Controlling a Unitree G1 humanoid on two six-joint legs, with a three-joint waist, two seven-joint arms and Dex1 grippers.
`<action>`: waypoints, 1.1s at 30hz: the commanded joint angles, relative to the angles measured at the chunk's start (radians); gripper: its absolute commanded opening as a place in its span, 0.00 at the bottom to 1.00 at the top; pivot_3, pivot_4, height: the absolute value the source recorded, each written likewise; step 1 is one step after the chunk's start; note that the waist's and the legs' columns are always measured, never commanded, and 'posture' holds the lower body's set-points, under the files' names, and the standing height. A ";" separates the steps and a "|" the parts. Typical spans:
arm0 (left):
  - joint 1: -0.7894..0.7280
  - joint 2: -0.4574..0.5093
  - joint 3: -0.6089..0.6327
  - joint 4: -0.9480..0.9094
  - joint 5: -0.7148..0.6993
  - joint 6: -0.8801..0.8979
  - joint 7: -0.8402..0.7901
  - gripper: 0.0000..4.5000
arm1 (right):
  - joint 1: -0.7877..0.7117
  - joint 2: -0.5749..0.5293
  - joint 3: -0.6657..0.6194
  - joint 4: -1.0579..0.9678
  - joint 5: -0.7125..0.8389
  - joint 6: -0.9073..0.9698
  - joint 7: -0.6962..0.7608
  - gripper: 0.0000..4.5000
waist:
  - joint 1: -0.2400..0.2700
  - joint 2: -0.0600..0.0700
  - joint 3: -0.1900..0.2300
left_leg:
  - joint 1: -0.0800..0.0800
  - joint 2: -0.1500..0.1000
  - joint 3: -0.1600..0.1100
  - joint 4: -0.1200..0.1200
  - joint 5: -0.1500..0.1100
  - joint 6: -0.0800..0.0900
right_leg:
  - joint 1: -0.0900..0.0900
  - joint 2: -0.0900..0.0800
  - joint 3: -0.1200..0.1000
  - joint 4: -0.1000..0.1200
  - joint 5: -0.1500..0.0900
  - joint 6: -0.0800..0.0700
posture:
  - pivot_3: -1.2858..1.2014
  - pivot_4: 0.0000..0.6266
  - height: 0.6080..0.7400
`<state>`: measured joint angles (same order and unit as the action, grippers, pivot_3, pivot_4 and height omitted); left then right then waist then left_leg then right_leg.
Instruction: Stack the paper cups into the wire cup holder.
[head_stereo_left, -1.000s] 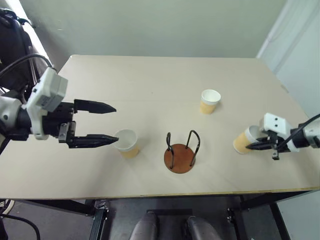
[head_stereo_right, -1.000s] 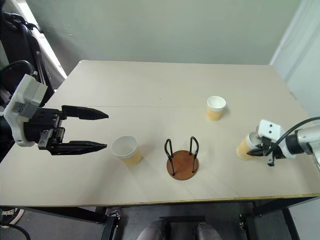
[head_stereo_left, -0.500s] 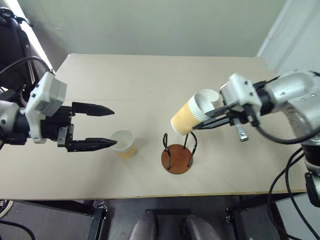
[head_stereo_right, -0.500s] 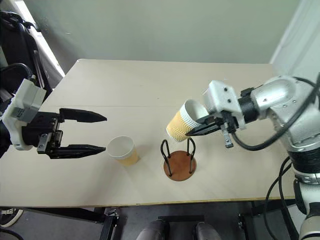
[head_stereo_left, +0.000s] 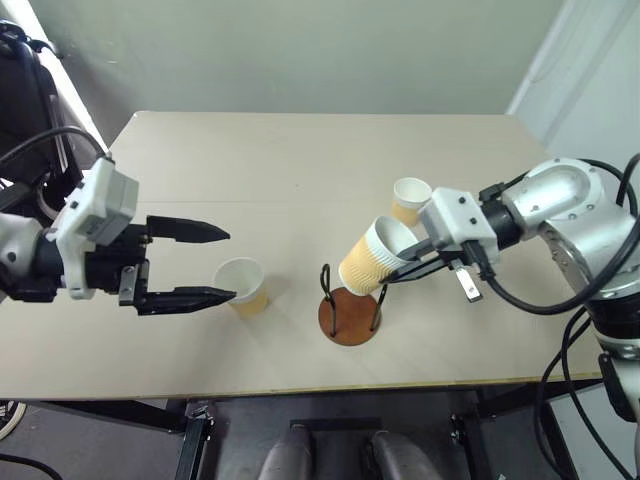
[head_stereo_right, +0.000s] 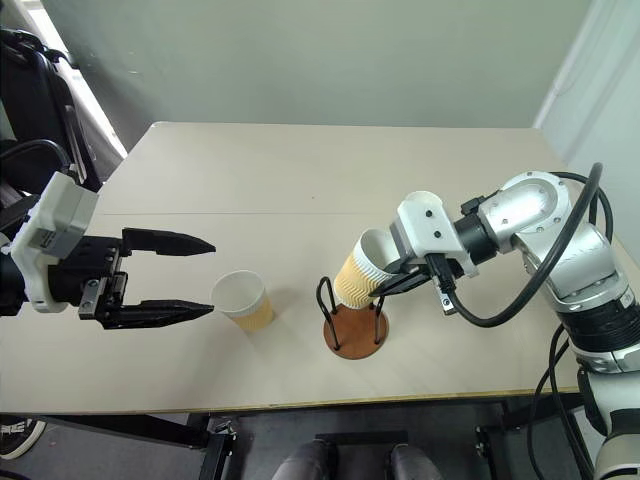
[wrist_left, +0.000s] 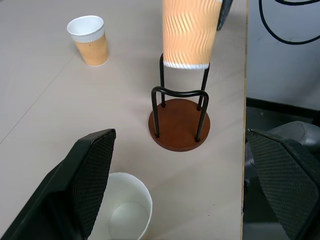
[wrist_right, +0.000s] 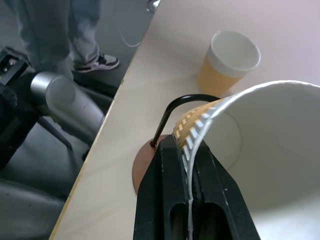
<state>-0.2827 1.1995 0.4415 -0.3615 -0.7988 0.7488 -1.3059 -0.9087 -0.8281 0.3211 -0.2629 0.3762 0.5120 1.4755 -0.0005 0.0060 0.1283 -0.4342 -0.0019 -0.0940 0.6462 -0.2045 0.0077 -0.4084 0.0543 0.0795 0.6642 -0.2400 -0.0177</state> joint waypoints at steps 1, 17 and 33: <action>0.000 0.021 0.035 -0.027 -0.011 -0.002 0.005 1.00 | -0.018 0.004 -0.004 -0.020 -0.010 0.007 -0.003 0.00 | 0.000 0.000 0.000 | 0.000 0.000 0.000 0.000 0.000 0.000 | 0.000 0.000 0.000 0.000 0.000 0.000 | 0.52 0.24 1.00; 0.077 0.112 -0.170 -0.019 0.199 -0.124 -0.038 1.00 | -0.062 0.000 -0.269 0.117 0.180 0.165 -0.053 1.00 | 0.002 0.000 0.000 | -0.001 0.000 0.000 -0.002 0.000 0.000 | -0.002 0.000 0.000 0.000 0.000 -0.002 | 0.52 0.24 1.00; -0.095 0.034 -0.518 0.074 0.487 -0.253 0.001 1.00 | 0.195 -0.204 -0.596 -0.038 0.472 0.331 -0.132 1.00 | 0.002 -0.002 -0.001 | 0.000 0.004 -0.001 -0.008 -0.001 -0.007 | -0.004 0.004 0.000 0.001 -0.002 -0.004 | 0.52 0.24 1.00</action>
<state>-0.3485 1.2390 -0.0709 -0.2873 -0.3349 0.5135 -1.3057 -0.7146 -1.0080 -0.2307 -0.2669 0.8246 0.8413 1.3604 0.0011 0.0039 0.1274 -0.4345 0.0019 -0.0947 0.6386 -0.2055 0.0009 -0.4124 0.0587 0.0797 0.6648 -0.2414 -0.0219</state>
